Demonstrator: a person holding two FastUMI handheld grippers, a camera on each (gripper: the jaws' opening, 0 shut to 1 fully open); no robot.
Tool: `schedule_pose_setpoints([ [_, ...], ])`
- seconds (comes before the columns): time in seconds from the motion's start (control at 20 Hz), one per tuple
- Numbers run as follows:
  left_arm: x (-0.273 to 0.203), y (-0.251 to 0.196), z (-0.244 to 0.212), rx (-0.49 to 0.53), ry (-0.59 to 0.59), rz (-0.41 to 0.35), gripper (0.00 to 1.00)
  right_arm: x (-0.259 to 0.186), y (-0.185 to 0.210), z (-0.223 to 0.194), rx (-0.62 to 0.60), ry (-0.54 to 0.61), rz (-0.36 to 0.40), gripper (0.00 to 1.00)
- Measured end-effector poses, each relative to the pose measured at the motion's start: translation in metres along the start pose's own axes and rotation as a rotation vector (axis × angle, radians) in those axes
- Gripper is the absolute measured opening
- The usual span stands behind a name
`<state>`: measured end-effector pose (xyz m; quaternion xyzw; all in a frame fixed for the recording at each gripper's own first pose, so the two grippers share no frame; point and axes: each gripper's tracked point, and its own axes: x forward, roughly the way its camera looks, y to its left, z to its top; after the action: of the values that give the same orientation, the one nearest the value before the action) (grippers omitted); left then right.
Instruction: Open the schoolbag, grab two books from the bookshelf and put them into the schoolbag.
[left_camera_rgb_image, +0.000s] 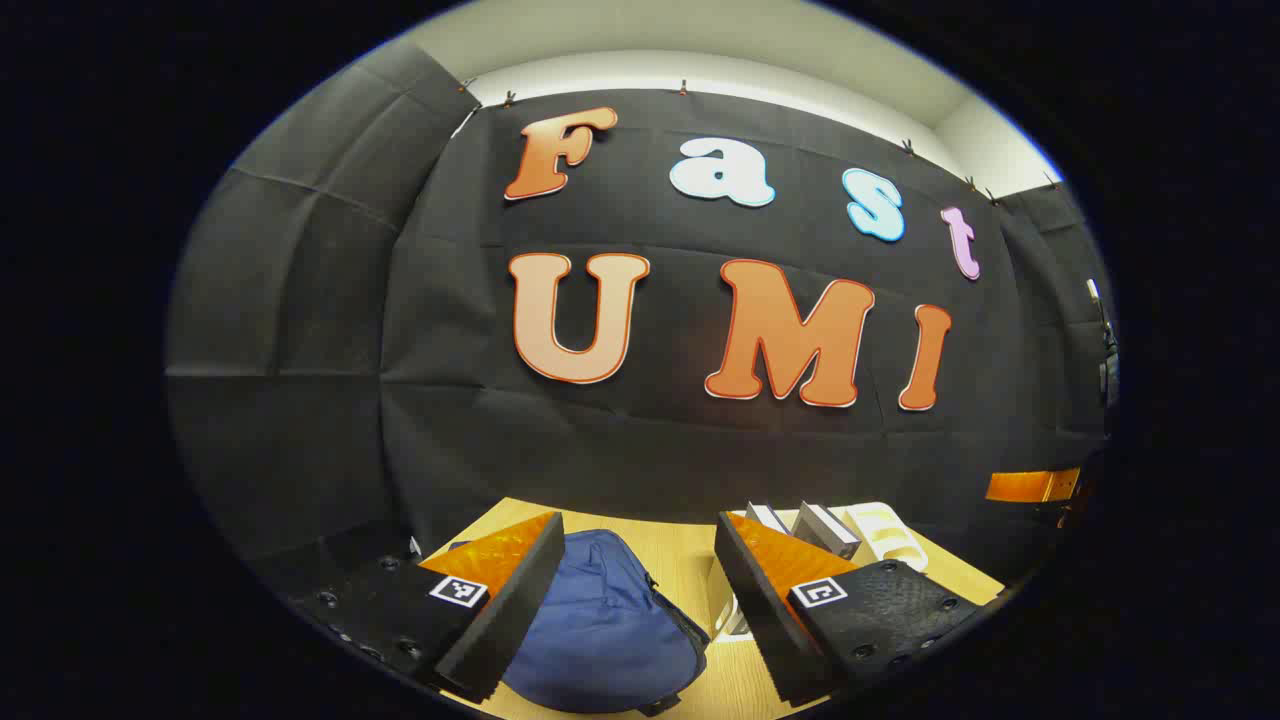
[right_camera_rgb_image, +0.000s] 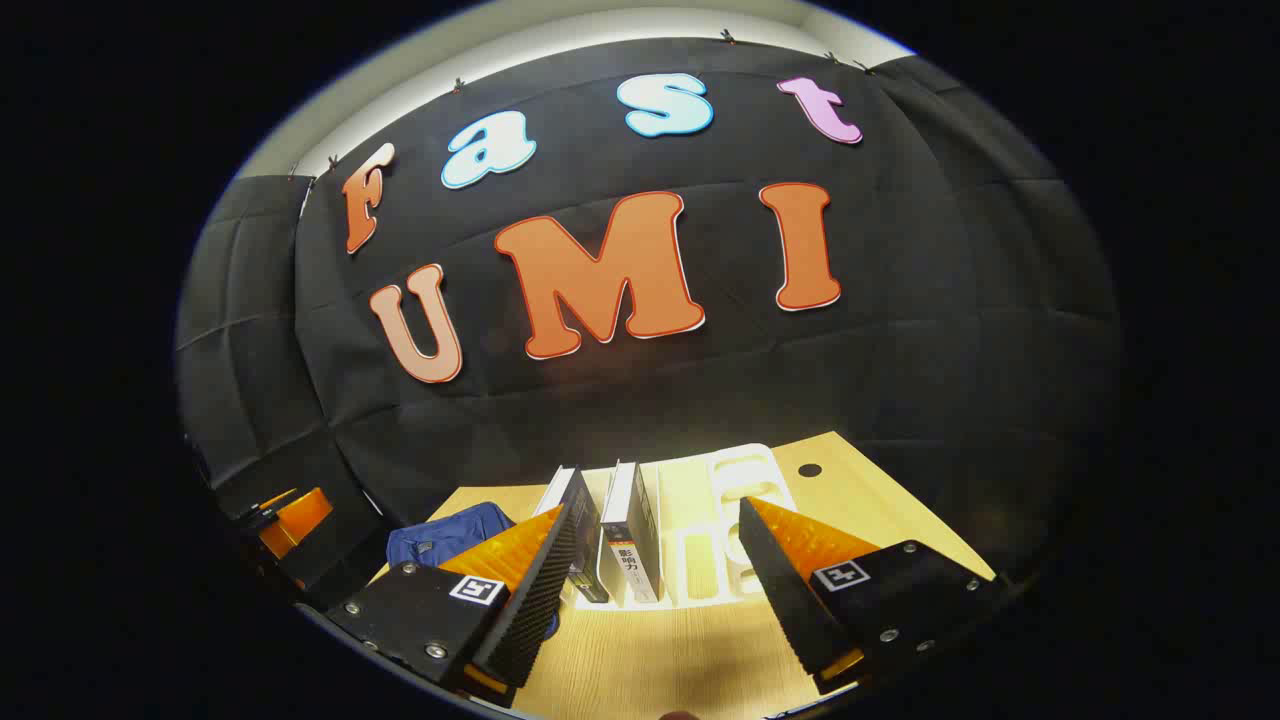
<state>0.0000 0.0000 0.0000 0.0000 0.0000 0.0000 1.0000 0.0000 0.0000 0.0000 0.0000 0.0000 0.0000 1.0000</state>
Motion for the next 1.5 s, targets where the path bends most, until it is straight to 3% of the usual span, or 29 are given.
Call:
schedule_pose_setpoints([
  [0.15,0.003,-0.004,-0.005,-0.029,0.010,-0.006,0.94,0.000,-0.004,0.003,-0.012,-0.010,-0.011,1.00],
  [0.2,0.002,-0.005,-0.007,-0.033,0.018,-0.009,0.94,-0.001,-0.003,0.003,-0.013,-0.008,-0.007,0.96],
  [0.25,0.003,-0.005,-0.011,-0.033,0.025,-0.012,0.94,-0.002,-0.004,0.003,-0.014,-0.006,-0.007,1.00],
  [0.4,0.002,0.002,-0.013,-0.019,0.035,0.004,0.94,-0.001,-0.009,0.003,-0.020,-0.001,-0.010,0.96],
  [0.55,0.001,0.007,-0.018,-0.009,0.048,0.021,0.94,-0.001,-0.013,0.004,-0.010,0.003,-0.013,1.00],
  [0.6,0.001,0.006,-0.017,-0.013,0.051,0.021,0.95,-0.001,-0.014,0.007,-0.005,0.001,-0.012,0.96],
  [0.65,0.000,0.007,-0.018,-0.019,0.053,0.022,0.94,-0.001,-0.014,0.009,-0.003,-0.003,-0.012,1.00],
  [0.7,0.000,0.006,-0.018,-0.025,0.056,0.019,0.94,-0.001,-0.013,0.011,-0.006,-0.007,-0.012,0.97],
  [0.8,-0.001,0.009,-0.017,-0.034,0.051,0.020,0.94,-0.001,-0.013,0.011,-0.020,-0.010,-0.010,1.00],
  [0.9,-0.002,0.013,-0.019,-0.026,0.055,0.032,0.94,-0.002,-0.010,0.010,-0.031,-0.008,-0.006,0.96],
  [1.0,-0.003,0.019,-0.021,-0.006,0.057,0.060,0.95,0.000,-0.008,0.008,-0.033,-0.004,-0.003,1.00],
  [1.05,-0.002,0.023,-0.022,0.006,0.057,0.075,0.95,0.000,-0.007,0.007,-0.031,0.000,0.000,0.96],
  [1.1,-0.004,0.024,-0.022,0.015,0.058,0.077,0.95,0.000,-0.007,0.008,-0.030,0.001,0.000,1.00],
  [1.25,-0.005,0.024,-0.021,0.033,0.056,0.080,0.94,0.001,-0.006,0.005,-0.022,0.007,0.004,0.96],
  [1.3,-0.005,0.025,-0.018,0.037,0.049,0.080,0.94,0.000,-0.006,0.005,-0.015,0.009,0.005,1.00],
  [1.35,-0.006,0.024,-0.019,0.041,0.050,0.074,0.94,0.002,-0.006,0.004,-0.011,0.012,0.005,0.96],
  [1.5,-0.005,0.023,-0.024,0.047,0.068,0.061,0.94,0.001,-0.004,0.001,-0.007,0.020,0.008,1.00],
])
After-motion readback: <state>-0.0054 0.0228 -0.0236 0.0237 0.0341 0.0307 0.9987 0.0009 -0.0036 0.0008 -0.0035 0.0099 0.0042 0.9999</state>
